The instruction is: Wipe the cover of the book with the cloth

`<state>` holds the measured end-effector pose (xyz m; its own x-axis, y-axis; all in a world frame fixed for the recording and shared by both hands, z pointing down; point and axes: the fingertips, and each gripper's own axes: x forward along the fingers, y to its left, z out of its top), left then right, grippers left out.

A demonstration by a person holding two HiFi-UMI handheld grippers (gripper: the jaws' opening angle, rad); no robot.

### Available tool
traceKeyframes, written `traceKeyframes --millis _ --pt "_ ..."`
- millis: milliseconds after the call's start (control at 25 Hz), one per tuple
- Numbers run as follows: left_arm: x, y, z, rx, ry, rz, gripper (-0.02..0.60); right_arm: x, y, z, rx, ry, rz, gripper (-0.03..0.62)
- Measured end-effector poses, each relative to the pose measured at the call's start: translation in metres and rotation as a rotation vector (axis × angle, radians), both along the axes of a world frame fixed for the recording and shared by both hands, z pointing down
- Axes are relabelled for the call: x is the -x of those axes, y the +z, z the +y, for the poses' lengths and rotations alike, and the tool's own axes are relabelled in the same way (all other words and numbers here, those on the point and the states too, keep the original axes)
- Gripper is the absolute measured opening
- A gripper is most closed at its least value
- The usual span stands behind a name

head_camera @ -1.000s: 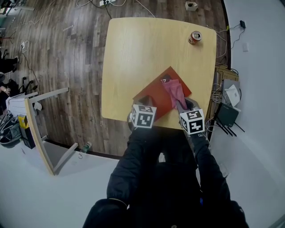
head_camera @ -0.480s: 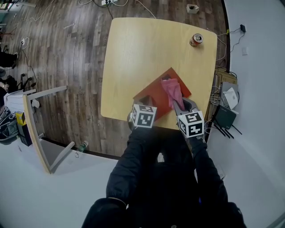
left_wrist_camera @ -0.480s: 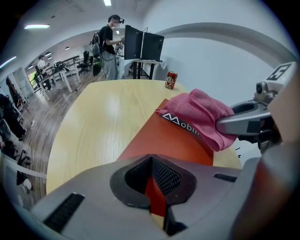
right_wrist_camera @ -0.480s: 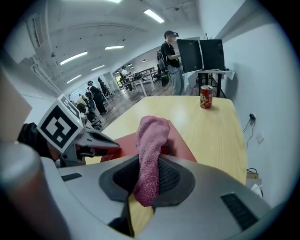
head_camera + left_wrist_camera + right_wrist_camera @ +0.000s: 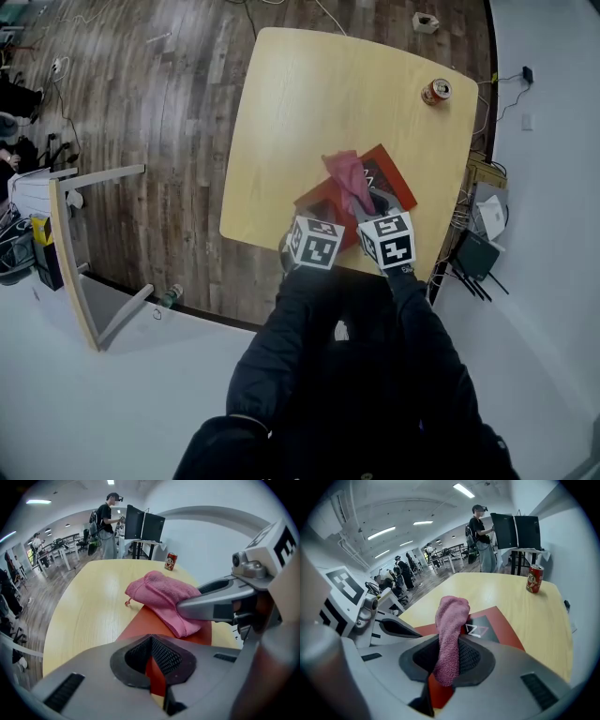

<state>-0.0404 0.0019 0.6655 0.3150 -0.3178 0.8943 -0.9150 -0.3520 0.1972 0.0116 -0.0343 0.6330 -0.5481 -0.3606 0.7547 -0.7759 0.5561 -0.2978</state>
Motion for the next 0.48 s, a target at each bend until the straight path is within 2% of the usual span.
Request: traceKeyframes --millis 480 --pt "0.001 0.0 0.0 0.011 0.015 0.011 0.034 -0.015 0.014 0.023 0.051 -0.007 0.03 0.09"
